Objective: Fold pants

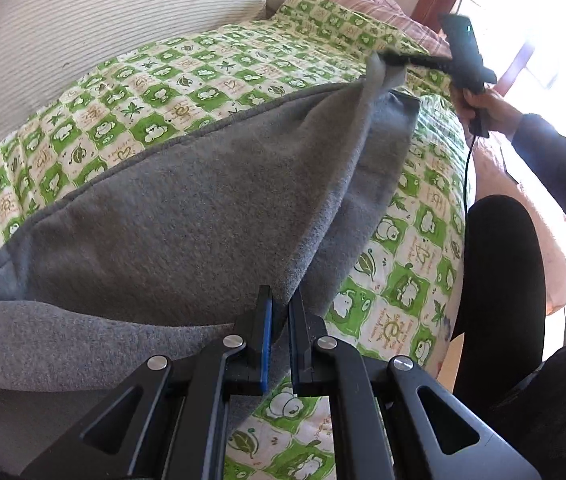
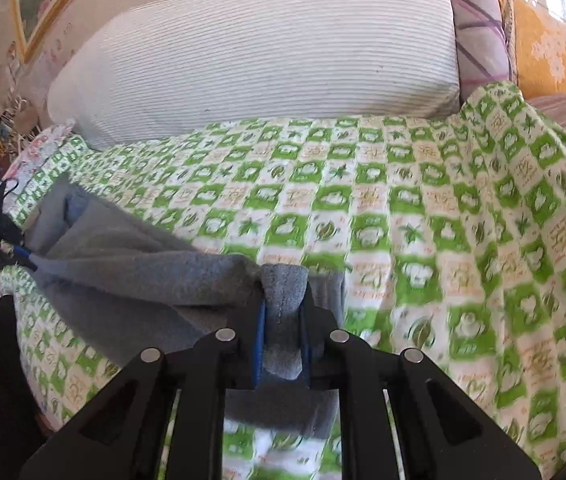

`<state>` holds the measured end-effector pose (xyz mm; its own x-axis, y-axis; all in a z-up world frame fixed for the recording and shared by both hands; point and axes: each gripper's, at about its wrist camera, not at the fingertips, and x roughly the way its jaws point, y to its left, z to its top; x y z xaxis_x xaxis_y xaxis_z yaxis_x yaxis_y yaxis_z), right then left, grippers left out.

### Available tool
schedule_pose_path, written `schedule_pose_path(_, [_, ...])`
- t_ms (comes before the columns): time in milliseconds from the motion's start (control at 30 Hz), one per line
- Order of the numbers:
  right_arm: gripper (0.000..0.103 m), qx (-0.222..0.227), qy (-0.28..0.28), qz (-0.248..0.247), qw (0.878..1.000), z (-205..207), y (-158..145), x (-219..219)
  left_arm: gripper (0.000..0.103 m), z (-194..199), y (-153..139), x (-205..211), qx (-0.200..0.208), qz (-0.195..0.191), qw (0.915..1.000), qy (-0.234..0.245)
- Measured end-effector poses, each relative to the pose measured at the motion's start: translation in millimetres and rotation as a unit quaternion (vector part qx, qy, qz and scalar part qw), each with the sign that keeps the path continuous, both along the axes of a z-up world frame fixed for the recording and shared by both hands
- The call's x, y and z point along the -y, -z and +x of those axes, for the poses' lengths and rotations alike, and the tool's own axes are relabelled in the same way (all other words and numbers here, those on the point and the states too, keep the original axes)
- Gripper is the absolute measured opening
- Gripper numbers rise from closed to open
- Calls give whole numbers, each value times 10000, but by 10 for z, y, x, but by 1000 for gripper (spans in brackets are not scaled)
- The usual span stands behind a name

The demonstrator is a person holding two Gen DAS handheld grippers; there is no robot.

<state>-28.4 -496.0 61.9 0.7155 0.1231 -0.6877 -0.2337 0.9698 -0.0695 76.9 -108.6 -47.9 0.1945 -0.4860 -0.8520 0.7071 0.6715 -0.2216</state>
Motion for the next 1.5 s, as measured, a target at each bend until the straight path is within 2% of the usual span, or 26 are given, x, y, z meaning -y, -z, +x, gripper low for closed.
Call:
schedule_pose_path(67, [15,413,-62,-95,9991,97,-214,-98,5,19,-18,-15,-8,-85,9999,-77])
schedule_pose_path(133, [15,1010,-251,-328,9940,124,-437,-249,5,25,-44,-27,9,-143,9998,-148])
schedule_pose_path(200, [15,1166,-401,-562,9908,125,-486,-339,5,-1,-43,-29,32,-152,9997,-204])
schedule_pose_path(267, [15,939,-518,-742,9915,102,-396,-350,5,-31,-2,-45,4,-179,9996,-237])
schedule_pose_path(367, [16,498,-575,-1068,9914,-58,-102,-243,5,-57,117,-70,-127,-202,9993,-287])
schedule_pose_path(467, [19,91,-460,-1071,9931,-253,126,-105,6,-72,181,-75,-175,-210,9991,-329])
schedule_pose_path(567, [35,-121,-311,-808,9962,-431,171,21,6,-69,170,-76,-142,-194,9990,-368])
schedule_pose_path(633, [59,-175,-135,-663,9976,-527,138,73,11,-79,147,-87,-110,-208,9988,-426])
schedule_pose_path(700, [65,-129,-94,-470,9988,-607,82,81,13,-94,105,-110,-94,-262,9984,-494])
schedule_pose_path(800, [66,66,-27,-235,9997,-700,-50,-27,17,-138,16,-191,-20,-373,9977,-572])
schedule_pose_path(967, [73,296,-273,169,9990,-671,-132,-528,25,-208,-91,-477,74,-484,9947,-909])
schedule_pose_path(1100, [74,187,-663,551,9961,-494,-7,-1139,26,-223,-170,-817,119,-562,9899,-1298])
schedule_pose_path(1200, [74,-37,-1022,795,9916,-341,152,-1591,39,-222,-224,-1160,178,-546,9832,-1730])
schedule_pose_path(1233, [74,-140,-1193,814,9894,-271,233,-1811,43,-224,-241,-1265,207,-536,9805,-1877])
schedule_pose_path(1333, [74,-367,-1602,765,9834,-167,434,-2273,43,-213,-286,-1639,199,-600,9706,-2321])
schedule_pose_path(1500, [74,-652,-2020,700,9747,1,720,-2967,43,-129,-350,-2265,203,-588,9468,-3158])
